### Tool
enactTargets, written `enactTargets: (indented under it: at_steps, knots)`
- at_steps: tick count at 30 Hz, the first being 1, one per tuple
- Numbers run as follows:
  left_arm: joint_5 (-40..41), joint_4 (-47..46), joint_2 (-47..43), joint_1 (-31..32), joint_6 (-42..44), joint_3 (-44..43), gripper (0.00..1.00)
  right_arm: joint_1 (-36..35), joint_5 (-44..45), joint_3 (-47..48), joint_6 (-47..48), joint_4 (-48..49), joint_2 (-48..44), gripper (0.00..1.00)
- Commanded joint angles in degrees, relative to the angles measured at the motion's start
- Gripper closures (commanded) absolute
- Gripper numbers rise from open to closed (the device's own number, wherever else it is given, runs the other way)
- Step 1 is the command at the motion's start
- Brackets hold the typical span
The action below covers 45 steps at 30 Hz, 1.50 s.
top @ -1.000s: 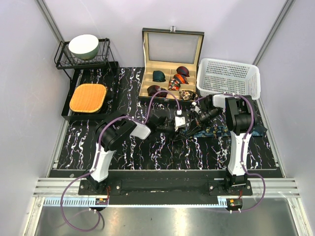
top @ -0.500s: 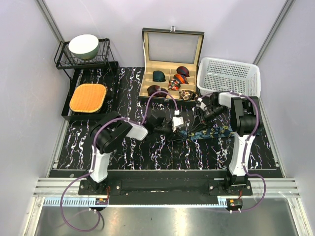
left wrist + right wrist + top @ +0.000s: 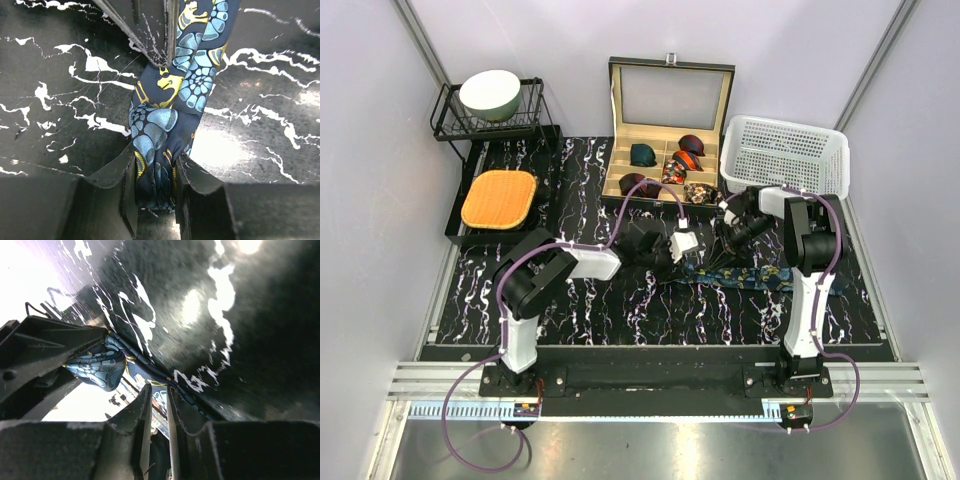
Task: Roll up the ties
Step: Roll the tie at the center of the board.
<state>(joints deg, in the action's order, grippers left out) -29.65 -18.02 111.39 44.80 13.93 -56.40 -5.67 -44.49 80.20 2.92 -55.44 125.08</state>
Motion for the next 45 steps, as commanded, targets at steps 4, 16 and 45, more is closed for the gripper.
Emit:
enactTargets:
  at_steps: [4, 16, 45]
  knots:
    - [11.27, 22.49, 1.45, 2.22, 10.76, -4.24, 0.98, -1.27, 6.37, 4.25, 2.88, 2.44, 2.37, 0.75]
    - [14.36, 32.96, 4.01, 4.25, 12.43, -6.97, 0.94, -2.5, -14.3, -5.84, -7.13, 10.07, -10.73, 0.44]
    - [3.2, 19.8, 2.96, 1.26, 3.13, -3.11, 0.52, -6.9, 2.04, -10.42, -4.06, 16.85, -3.61, 1.0]
